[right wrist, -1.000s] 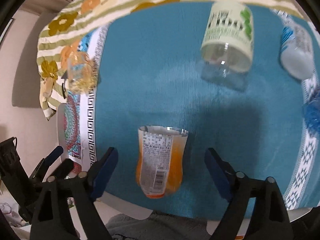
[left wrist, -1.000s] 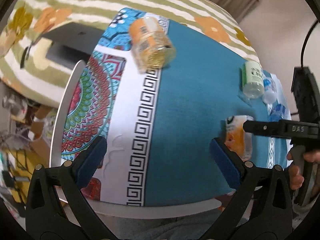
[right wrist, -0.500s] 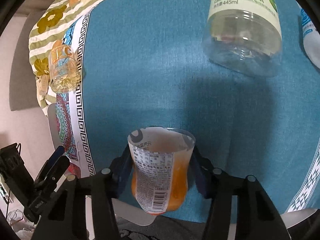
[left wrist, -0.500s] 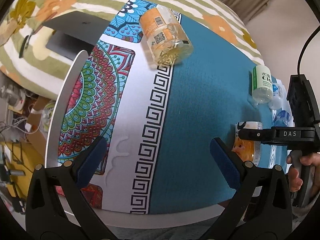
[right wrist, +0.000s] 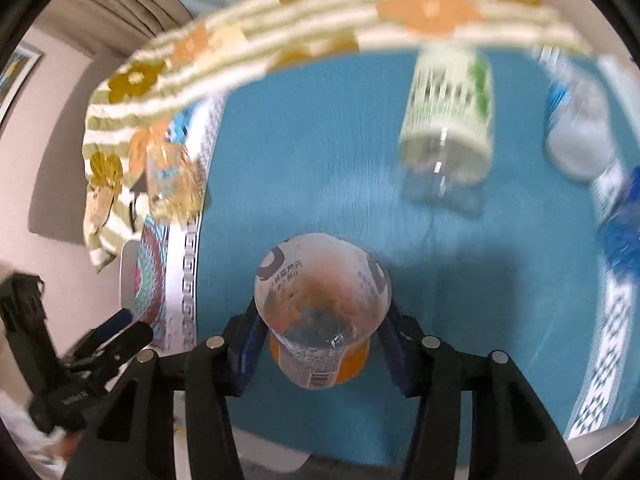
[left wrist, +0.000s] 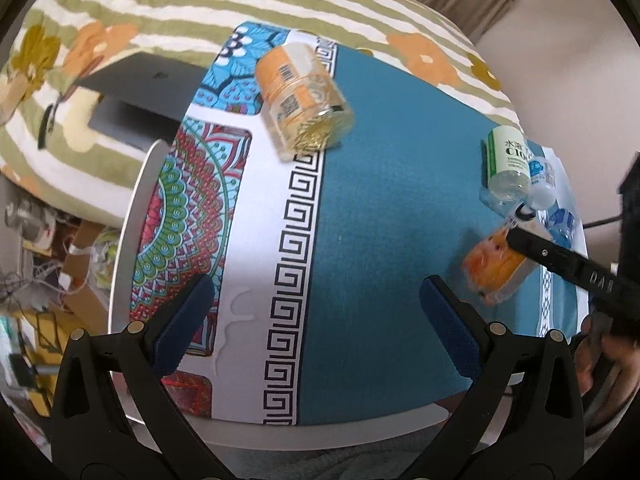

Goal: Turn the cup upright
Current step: 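Rotate the held cup upright with the right gripper and lower it, then open the right gripper and lift away from the upright cup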

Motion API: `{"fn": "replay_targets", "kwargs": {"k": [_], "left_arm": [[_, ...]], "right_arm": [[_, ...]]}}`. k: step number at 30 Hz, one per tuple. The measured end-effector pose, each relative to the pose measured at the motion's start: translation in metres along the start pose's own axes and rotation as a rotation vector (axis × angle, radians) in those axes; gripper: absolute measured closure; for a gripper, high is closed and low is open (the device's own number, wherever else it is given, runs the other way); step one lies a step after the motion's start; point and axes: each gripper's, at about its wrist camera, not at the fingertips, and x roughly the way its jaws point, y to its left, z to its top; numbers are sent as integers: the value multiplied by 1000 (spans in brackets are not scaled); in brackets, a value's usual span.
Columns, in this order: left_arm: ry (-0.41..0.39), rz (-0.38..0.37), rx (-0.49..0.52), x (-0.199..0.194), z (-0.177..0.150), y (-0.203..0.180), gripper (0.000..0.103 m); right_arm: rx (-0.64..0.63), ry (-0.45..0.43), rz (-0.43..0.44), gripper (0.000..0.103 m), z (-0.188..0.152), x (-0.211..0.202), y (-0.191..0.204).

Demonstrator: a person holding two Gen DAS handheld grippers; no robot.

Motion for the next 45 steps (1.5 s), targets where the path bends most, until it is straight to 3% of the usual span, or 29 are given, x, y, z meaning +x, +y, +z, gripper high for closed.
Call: {"fn": "replay_targets", "kwargs": {"k": [4,9,18,35,36,39,40,45], "left_arm": [[-13,21,49,-4,0,-7,0],[-15,40,74,1,-3,-9,0],[0,54,106,10,-10,-14,0],[10,59,109,12,-20,-15,0],[10,59,109,12,-20,-15,0],[7,62,112,11,-21,-14,0],[6,63,112,11,-21,-14,0],[-6,62,107,6,-23,-10,0]], "right_arm": [[-161,-222,-133,55,-31,-10,24],[-286,-370,-214,55,-53,1,36],[-277,-458,-215,55,-75,5,31],[-307,-491,-230,51,-86,12,38],[-305,-492,-229,46,-86,13,38],[-294,-508,-206,9,-85,14,36],[-291,-511,-200,3,-85,14,36],[-279,-503,-193,1,-86,18,33]]}}
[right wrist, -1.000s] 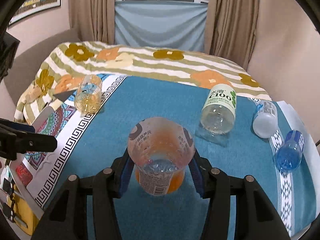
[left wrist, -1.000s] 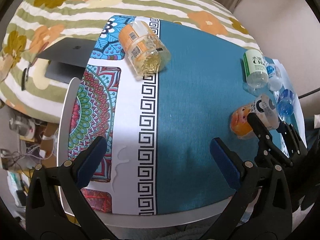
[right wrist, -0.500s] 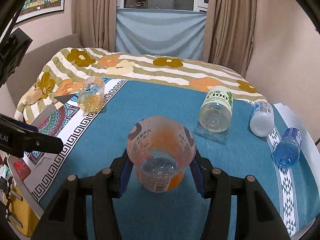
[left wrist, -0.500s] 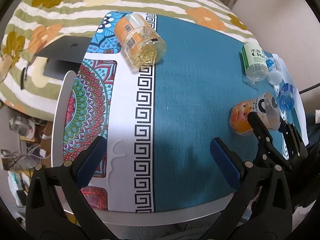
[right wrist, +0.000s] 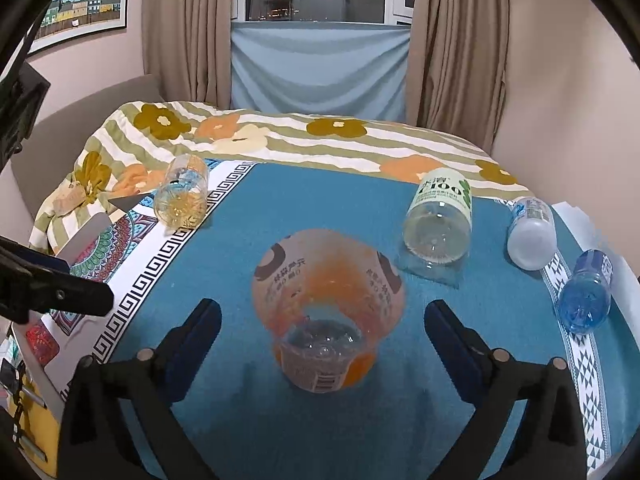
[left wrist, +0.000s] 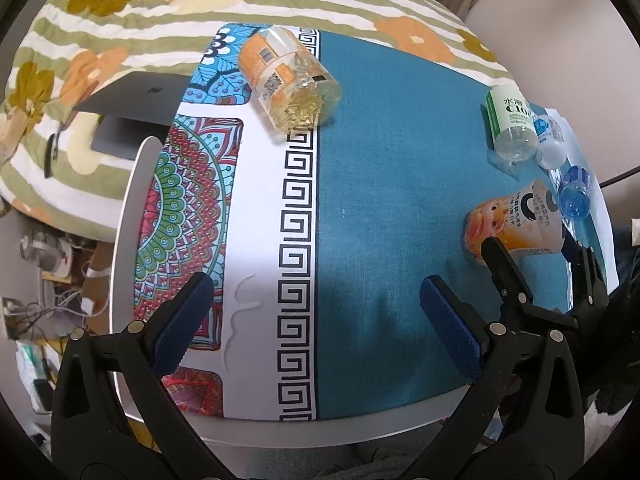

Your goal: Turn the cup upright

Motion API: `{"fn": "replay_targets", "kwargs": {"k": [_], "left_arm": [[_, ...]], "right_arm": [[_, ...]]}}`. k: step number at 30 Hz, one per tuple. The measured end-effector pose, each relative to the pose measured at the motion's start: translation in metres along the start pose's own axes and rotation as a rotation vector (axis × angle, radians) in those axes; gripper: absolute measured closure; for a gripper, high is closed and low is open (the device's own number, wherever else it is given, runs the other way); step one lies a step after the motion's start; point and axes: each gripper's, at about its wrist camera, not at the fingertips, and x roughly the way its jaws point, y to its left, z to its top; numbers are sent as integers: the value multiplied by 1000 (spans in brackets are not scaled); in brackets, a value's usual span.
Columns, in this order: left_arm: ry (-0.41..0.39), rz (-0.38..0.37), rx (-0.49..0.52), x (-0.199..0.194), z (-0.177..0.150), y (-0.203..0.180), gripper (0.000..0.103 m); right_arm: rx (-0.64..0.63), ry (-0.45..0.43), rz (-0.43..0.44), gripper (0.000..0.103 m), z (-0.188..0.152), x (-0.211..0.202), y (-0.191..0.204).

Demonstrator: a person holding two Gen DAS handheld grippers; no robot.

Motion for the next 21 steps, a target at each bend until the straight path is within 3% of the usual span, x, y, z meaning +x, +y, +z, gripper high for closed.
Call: {"fn": "replay_targets", "kwargs": {"k": [10,21], "left_arm": [[-91,-4,18,-49,5,-8,0],[-331,53,36,-149,22,-58,0]], "right_arm": [[46,22,16,1,26,-38,-15],[52,135,-61,1,94,-118,-60]]}}
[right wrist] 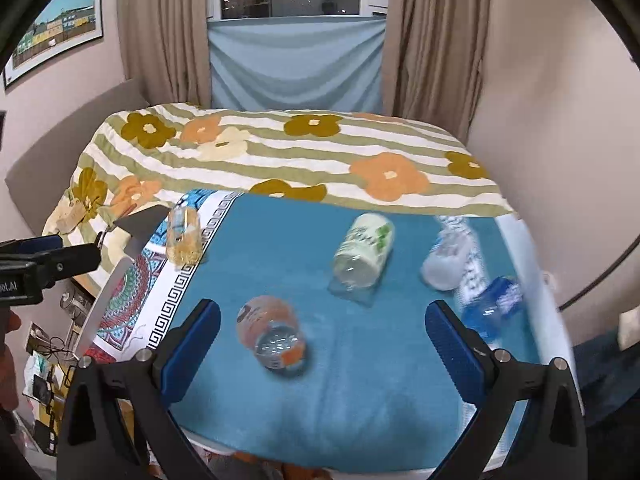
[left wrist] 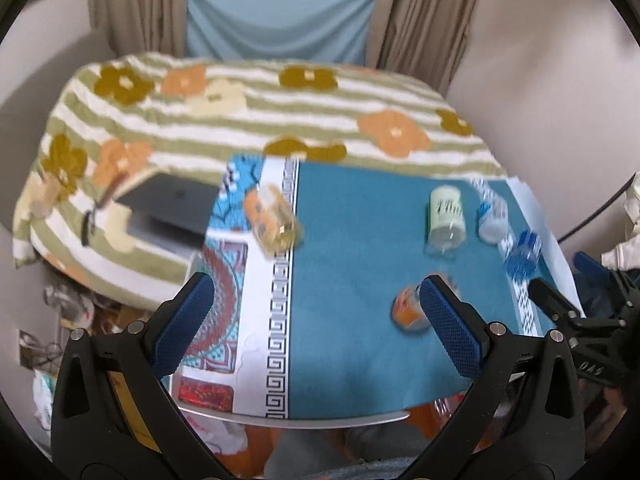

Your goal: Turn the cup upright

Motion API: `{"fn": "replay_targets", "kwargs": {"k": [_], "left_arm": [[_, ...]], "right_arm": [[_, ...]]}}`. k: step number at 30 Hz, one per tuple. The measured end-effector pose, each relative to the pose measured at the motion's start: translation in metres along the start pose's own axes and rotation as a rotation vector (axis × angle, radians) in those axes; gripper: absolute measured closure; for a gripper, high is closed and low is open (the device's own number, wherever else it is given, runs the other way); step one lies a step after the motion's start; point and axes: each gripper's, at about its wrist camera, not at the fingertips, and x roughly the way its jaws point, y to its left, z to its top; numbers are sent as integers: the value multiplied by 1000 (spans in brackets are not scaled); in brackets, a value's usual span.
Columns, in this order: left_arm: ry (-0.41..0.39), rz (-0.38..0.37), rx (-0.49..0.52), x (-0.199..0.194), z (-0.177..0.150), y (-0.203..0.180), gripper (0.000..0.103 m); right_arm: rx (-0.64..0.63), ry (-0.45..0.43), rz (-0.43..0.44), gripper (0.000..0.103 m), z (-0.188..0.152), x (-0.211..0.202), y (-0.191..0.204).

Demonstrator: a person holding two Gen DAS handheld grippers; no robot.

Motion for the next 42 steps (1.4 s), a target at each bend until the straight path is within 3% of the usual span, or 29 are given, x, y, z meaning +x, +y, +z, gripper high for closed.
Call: {"fn": "replay_targets", "kwargs": {"k": [11,42], "left_arm": [[-130,87,24,-44,1,-34,0],[-182,89,87,-56,3,-48,0]], "right_arm": [[95,-13,-56,1,13,-41,-41],[132,-72,-41,1,18,-53,-39]]}}
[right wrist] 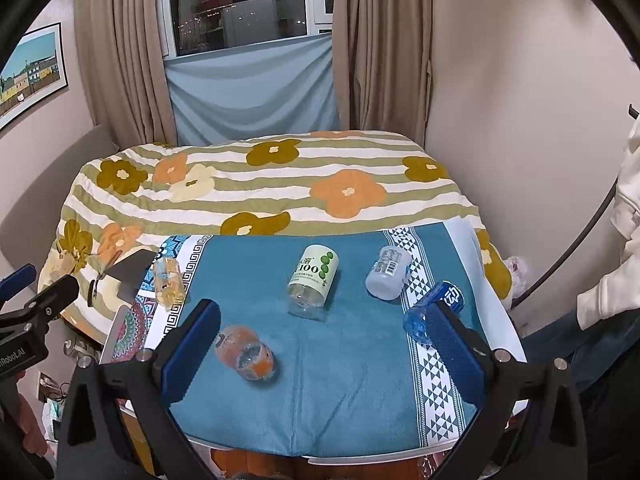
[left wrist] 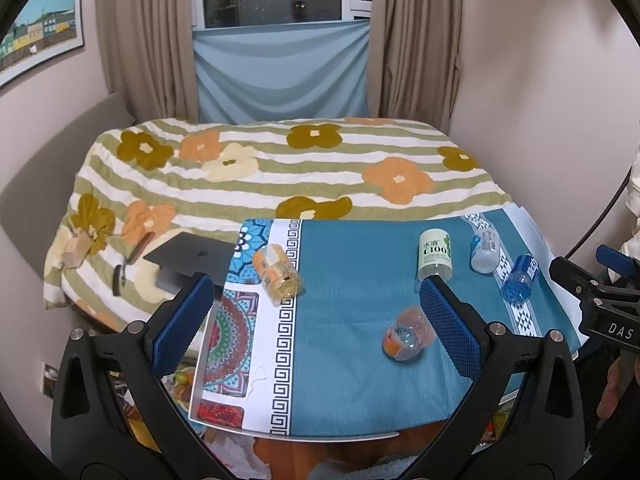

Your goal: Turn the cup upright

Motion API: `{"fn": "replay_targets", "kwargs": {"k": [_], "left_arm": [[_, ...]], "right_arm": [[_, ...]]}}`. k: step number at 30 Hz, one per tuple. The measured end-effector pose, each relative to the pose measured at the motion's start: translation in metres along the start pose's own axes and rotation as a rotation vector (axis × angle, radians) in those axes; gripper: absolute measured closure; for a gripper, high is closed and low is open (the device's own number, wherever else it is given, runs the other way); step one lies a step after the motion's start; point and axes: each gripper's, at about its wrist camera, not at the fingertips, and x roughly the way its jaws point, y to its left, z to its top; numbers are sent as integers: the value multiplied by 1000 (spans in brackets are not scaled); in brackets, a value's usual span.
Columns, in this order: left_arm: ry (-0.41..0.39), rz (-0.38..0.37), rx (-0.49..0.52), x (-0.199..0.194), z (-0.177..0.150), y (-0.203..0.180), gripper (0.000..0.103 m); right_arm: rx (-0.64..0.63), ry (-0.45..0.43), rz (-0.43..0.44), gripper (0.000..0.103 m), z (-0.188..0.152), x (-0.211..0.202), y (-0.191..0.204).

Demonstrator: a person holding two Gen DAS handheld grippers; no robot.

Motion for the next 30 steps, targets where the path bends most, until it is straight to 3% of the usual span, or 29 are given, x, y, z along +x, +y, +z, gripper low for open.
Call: {"fn": "replay_targets", "kwargs": {"k": [30], "left_arm": [[3,-1,-9,7,7,1,0]], "right_arm": [[-2,-4,3,1,3,1,4]]}}
